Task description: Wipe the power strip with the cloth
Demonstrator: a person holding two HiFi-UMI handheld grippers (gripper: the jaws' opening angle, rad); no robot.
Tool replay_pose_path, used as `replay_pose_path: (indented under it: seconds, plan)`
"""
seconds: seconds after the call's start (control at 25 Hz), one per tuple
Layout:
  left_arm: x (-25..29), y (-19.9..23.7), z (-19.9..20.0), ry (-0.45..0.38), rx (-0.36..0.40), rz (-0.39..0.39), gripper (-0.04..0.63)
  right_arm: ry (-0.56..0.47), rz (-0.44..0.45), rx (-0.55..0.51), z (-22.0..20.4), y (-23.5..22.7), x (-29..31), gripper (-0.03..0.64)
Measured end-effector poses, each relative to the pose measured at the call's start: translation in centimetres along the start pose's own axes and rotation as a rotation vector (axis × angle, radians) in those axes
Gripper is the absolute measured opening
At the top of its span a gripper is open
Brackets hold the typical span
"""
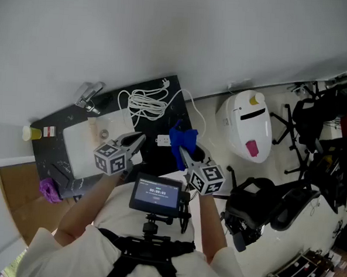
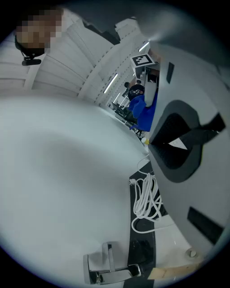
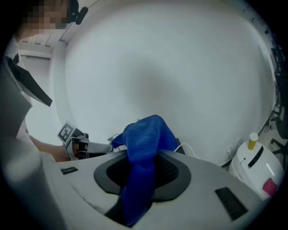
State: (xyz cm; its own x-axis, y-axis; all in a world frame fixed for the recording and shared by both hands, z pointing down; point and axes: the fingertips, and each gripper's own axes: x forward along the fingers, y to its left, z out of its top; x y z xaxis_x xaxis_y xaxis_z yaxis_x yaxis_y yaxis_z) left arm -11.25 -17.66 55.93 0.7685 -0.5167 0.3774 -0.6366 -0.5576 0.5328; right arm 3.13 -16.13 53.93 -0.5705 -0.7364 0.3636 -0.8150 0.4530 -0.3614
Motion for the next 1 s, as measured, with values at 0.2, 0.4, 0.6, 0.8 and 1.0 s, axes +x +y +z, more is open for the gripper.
replay_pose_path:
  seconds: [0.2,0.4,0.6,0.8,1.0]
  plan:
    - [0.8,2.1,0.9,0.005,0.006,-0.028,0.008,0.028,-0.013,-0.01,-1.1,-0.3,4.5,0.104]
    - [0.5,3.5,0.9,0.004,-0.007,-0.046,0.008,0.081,-0.024,-0.017,-3.4,0.0,8.1,0.104]
    - [0.0,4.2,0.4,0.02,-0.015,-0.049,0.008,0.141,-0.043,-0.027,-6.4,-0.3,11.0,0.104]
    - [0.3,4.6,0.4,0.03,-0.011,-0.031,0.008,0.207,-0.06,-0.03,-9.4,-1.3,13.5,0.104]
    - [0.6,4.5,0.6,0.018,-0.013,-0.013,0.008,0.275,-0.046,-0.056,-12.5,-1.1,14.7,0.104]
